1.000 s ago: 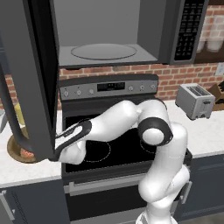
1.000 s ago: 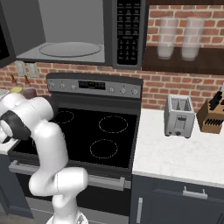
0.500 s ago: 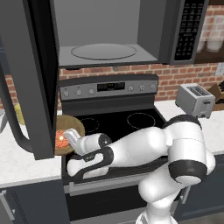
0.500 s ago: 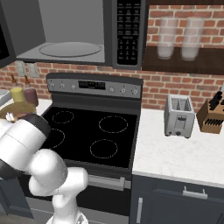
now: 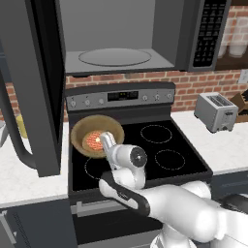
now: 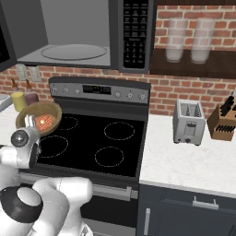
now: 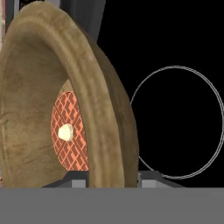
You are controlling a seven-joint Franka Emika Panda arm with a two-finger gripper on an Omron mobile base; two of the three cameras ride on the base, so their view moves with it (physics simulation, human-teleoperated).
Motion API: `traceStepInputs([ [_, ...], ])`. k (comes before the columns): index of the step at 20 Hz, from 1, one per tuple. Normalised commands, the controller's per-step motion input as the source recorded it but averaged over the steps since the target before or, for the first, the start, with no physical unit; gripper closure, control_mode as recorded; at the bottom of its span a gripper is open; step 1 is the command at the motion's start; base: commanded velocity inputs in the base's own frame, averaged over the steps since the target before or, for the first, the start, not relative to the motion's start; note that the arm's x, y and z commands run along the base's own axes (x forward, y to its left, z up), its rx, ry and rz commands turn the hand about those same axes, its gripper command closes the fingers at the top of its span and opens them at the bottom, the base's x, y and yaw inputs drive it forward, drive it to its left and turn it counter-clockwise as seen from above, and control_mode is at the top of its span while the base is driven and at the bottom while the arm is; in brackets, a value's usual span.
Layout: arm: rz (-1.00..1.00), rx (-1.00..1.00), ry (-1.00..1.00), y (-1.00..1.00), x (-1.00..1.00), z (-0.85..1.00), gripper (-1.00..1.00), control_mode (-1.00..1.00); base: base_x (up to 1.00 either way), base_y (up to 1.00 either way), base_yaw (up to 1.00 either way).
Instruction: Open the microwave, place the bowl with waffle inside the microwave, then close the microwave door and turn it on.
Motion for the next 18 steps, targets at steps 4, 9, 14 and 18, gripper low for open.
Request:
traceStepInputs([
  [4, -0.27, 0.00, 0.25, -0.49, -0.39, 0.96, 1.00, -1.00, 0.00, 0.00, 0.00],
  [9, -0.26, 0.00, 0.30, -0.27, -0.37, 1.00, 1.00, -1.00, 0.00, 0.00, 0.00],
  [14, -0.17, 0.00, 0.19, -0.22, -0.65, 0.80, 1.00, -1.00, 0.00, 0.00, 0.00],
  [18, -0.01, 0.00, 0.10, -0.38, -0.65, 0.83, 1.00, -1.00, 0.00, 0.00, 0.00],
])
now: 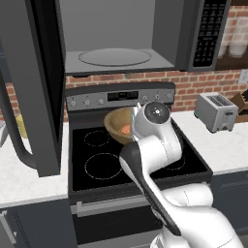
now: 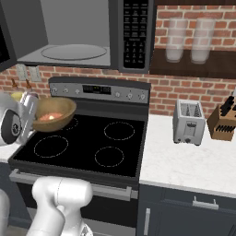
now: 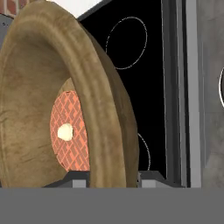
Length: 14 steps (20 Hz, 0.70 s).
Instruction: Open the microwave, place the bowl with waffle inside the microwave, then close the microwave door and turn it on.
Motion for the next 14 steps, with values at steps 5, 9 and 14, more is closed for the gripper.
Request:
traceStepInputs([
  [5, 0.06, 0.00, 0.03, -0.28, -0.63, 0.53, 1.00, -1.00, 0.00, 0.00, 0.00],
  [9, 0.16, 0.00, 0.00, -0.14, -0.53, 0.53, 1.00, -1.00, 0.00, 0.00, 0.00],
  [14, 0.15, 0.00, 0.00, -0.06, -0.66, 0.69, 1.00, -1.00, 0.00, 0.00, 0.00],
])
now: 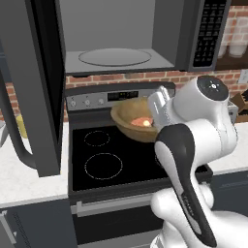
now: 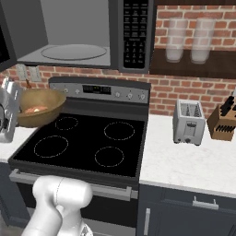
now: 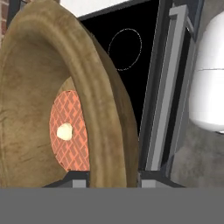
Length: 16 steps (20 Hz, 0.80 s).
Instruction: Open the microwave, place the bowl with waffle inside the microwave, then close the microwave door and turn it on.
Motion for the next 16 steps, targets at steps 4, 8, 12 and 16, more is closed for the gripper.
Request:
traceStepInputs([
  [4, 0.07, 0.00, 0.00, 0.00, -0.31, 0.89, 1.00, -1.00, 0.00, 0.00, 0.00],
  [8, -0.01, 0.00, 0.00, 0.00, 0.00, 0.99, 1.00, -1.00, 0.00, 0.00, 0.00],
  [12, -0.03, 0.00, -0.01, -0.01, 0.13, 0.96, 1.00, -1.00, 0.00, 0.00, 0.00],
  [16, 0.00, 0.00, -0.02, -0.08, 0.63, 0.56, 1.00, -1.00, 0.00, 0.00, 0.00],
])
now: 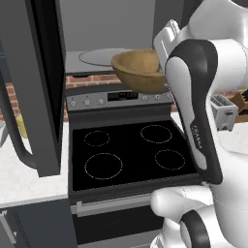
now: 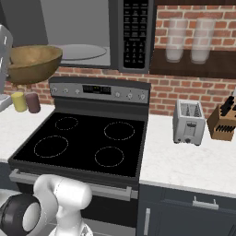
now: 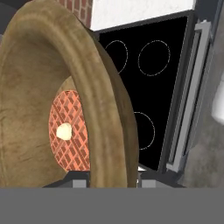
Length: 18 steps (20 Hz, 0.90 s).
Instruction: Open the microwave, place the bowl with waffle inside the microwave, then close the microwave door and turn it on.
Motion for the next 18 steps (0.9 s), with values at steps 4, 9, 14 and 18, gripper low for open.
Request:
traceStepInputs([
  [4, 0.00, 0.00, -0.18, -0.20, 0.54, 0.17, 1.00, -1.00, 0.00, 0.00, 0.00],
  [9, 0.01, 0.00, -0.22, -0.27, 0.52, 0.00, 1.00, -1.00, 0.00, 0.00, 0.00],
  [14, 0.00, 0.00, -0.25, -0.17, 0.31, -0.01, 1.00, -1.00, 0.00, 0.00, 0.00],
  [18, 0.03, -0.01, -0.16, -0.01, 0.27, -0.24, 1.00, -1.00, 0.00, 0.00, 0.00],
])
